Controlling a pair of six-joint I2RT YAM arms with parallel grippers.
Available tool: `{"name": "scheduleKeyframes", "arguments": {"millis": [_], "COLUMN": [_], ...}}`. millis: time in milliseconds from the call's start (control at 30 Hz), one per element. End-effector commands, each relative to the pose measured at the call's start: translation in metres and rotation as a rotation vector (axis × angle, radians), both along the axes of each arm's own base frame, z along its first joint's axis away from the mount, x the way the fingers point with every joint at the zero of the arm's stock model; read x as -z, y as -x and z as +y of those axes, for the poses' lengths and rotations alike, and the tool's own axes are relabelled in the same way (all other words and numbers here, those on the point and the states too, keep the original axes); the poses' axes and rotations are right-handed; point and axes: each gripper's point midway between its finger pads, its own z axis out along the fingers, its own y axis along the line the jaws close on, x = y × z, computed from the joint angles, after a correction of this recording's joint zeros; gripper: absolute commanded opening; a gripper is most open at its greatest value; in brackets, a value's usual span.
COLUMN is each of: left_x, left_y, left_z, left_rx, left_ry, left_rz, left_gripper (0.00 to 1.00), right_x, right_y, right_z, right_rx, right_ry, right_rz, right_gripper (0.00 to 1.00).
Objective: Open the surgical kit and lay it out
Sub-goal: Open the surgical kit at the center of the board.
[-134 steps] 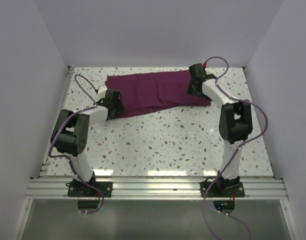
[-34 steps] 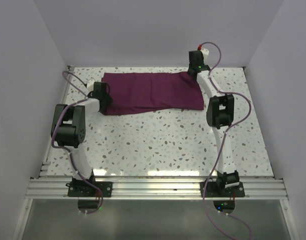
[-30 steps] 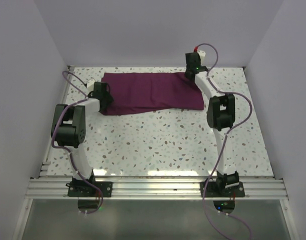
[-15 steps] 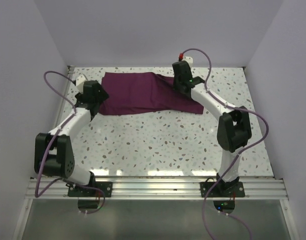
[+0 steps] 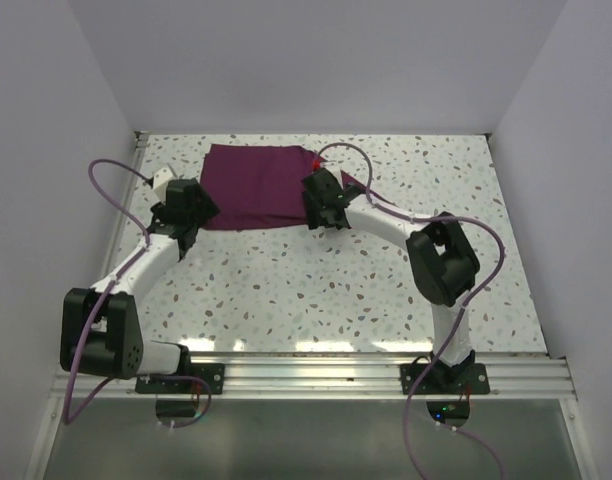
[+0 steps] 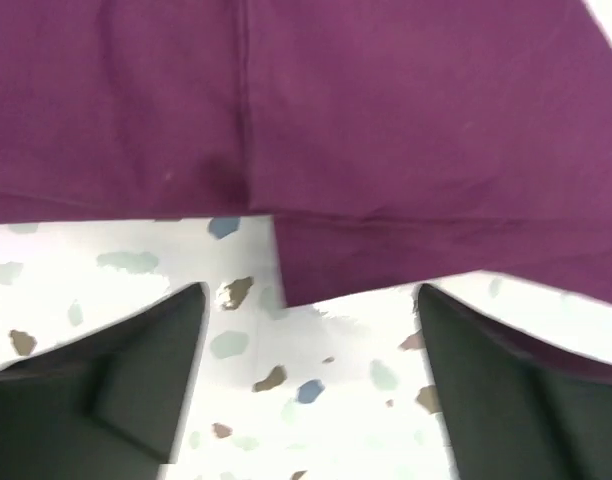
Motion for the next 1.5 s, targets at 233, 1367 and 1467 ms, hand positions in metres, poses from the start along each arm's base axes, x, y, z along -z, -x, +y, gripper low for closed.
{"name": "scheduleKeyframes", "arguments": {"millis": [233, 1367, 1467], "left_x": [0.019, 0.086, 0.087], "left_y": [-0.013, -0.020, -0.020], "left_z": [-0.003, 0.012, 0.011], "left_rx": [0.004, -0.070, -0.070], "left_ry": [-0.013, -0.071, -0.070], "left_rz": [-0.053, 0.111, 0.112], "left_gripper": [0.79, 0.76, 0.76], "right_x": [-0.067, -0.016, -0.017], "right_y": [-0.036, -0.058, -0.054], "right_z": [-0.031, 0.016, 0.014], "right_rx": [0.115, -0.001, 0.001], "right_ry": [0.112, 0.058, 0.064], "right_rz": [-0.182, -0.046, -0.040], "right_gripper": [0.98, 0.36, 0.27]}}
